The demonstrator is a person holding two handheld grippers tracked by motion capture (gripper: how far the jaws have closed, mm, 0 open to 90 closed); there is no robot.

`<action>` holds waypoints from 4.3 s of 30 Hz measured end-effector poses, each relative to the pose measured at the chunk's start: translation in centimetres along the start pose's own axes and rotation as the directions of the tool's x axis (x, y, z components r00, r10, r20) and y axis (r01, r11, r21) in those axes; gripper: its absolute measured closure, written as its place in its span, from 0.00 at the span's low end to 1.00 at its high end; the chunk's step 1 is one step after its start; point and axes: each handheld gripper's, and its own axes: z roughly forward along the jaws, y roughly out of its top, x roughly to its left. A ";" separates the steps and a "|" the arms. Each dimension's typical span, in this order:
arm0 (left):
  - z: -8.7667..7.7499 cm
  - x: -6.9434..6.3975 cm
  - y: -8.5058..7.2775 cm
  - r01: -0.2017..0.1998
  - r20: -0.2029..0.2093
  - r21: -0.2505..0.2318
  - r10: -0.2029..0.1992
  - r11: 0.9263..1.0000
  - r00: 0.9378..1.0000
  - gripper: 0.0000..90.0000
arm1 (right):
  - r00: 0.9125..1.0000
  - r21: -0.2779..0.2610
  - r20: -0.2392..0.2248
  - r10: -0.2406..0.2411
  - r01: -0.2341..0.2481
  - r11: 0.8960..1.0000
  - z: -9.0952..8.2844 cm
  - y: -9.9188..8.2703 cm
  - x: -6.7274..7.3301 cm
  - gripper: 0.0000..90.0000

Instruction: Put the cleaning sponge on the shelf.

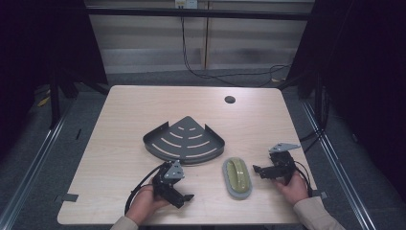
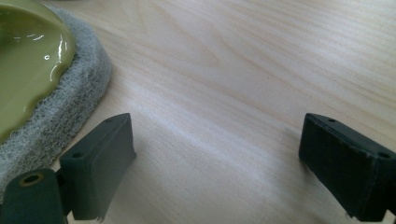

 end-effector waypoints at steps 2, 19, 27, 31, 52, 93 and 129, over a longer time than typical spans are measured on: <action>0.0 0.0 0.0 0.000 0.000 0.000 0.000 1.000 1.000 0.00 | 1.000 0.029 -0.005 0.001 -0.001 1.000 -0.2 0.3 0.0 0.17; 0.0 0.1 0.0 -0.005 0.002 0.000 0.005 1.000 1.000 0.00 | 0.996 0.263 -0.086 0.028 -0.004 0.965 -2.2 4.1 1.9 0.32; 0.0 0.1 0.0 -0.004 -0.001 0.003 0.004 1.000 1.000 0.00 | 0.997 0.360 -0.074 0.010 0.017 0.933 -3.5 7.1 2.8 0.36; 0.0 0.1 0.0 -0.004 0.001 0.001 0.004 1.000 1.000 0.00 | 0.998 0.379 -0.065 -0.010 0.034 0.925 -3.7 8.0 3.4 0.37; 0.0 0.1 0.0 -0.007 -0.001 -0.002 0.007 1.000 1.000 0.00 | 0.991 0.497 -0.128 -0.028 0.088 0.863 -2.9 12.2 7.4 0.42; 0.0 0.1 0.0 -0.006 0.000 -0.001 0.006 1.000 1.000 0.00 | 0.981 0.559 -0.178 -0.077 0.165 0.812 -2.9 15.3 8.9 0.80; 0.0 0.1 0.1 -0.007 -0.001 0.005 0.007 1.000 1.000 0.00 | 0.978 0.545 -0.179 -0.109 0.190 0.817 -2.9 22.4 8.7 0.80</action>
